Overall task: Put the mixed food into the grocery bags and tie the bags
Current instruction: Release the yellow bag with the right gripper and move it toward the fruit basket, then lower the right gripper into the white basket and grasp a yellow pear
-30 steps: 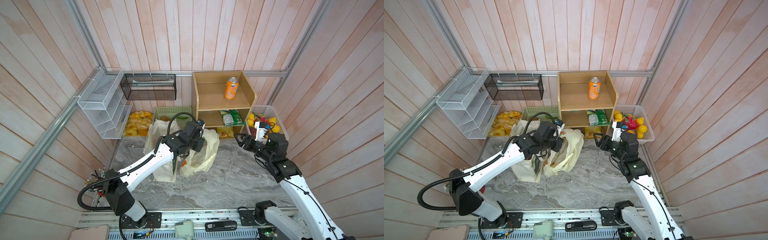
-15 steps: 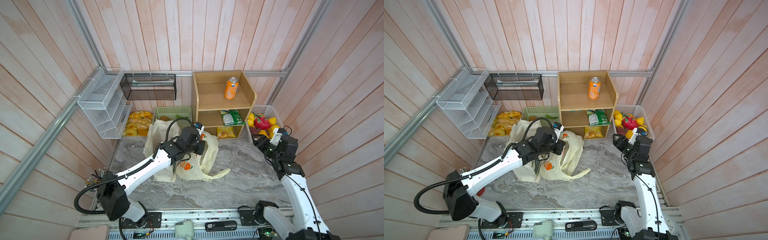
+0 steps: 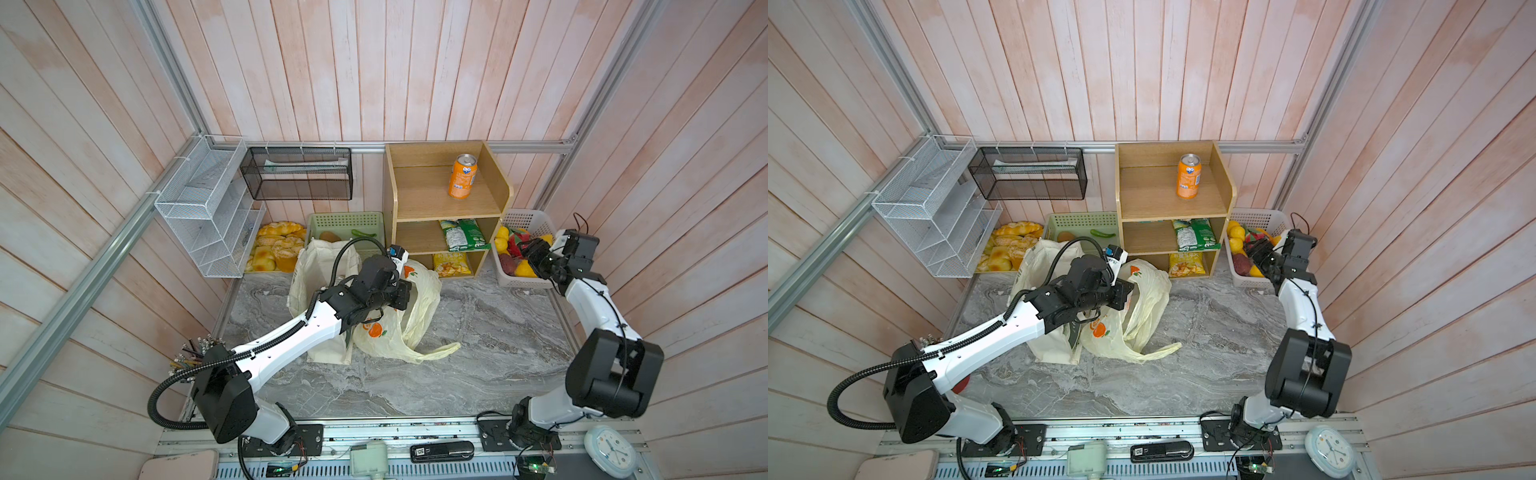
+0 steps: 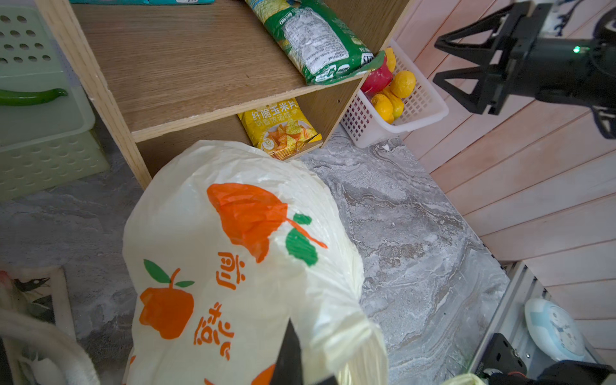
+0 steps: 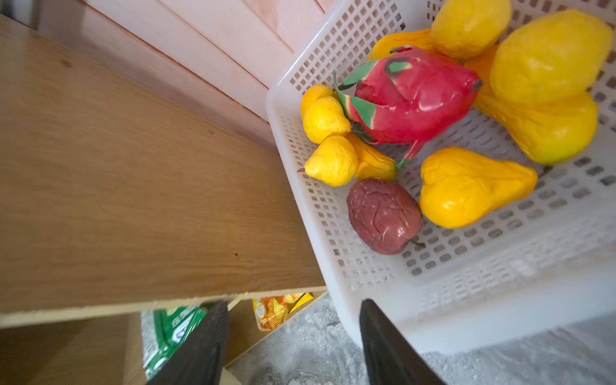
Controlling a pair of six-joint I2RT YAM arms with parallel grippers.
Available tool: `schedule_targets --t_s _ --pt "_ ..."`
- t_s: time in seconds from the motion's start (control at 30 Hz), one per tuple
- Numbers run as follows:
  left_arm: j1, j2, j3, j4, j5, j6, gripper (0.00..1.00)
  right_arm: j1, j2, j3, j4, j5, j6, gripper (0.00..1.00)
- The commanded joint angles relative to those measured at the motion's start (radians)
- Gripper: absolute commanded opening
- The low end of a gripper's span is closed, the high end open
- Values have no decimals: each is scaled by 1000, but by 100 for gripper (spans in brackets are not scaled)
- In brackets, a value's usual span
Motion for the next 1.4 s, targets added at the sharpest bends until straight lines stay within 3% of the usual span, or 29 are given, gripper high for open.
schedule_targets --t_s 0.0,0.27,0.57,0.9,1.2,1.37 --pt "-4 -15 -11 32 14 -3 0 -2 120 117 -100 10 -75 63" --pt "-3 -15 -2 22 27 7 0 2 291 226 -192 55 -137 62" --pt "-3 -27 -5 25 20 9 0 -16 276 93 -196 72 -160 62" --pt "1 -37 4 20 8 25 0 -75 114 -194 -89 31 -126 62" --pt "9 -25 22 9 12 33 0 -113 -131 -479 -1 23 -68 62" --pt "16 -17 34 -2 17 39 0 -112 -226 -508 30 -3 -40 63"
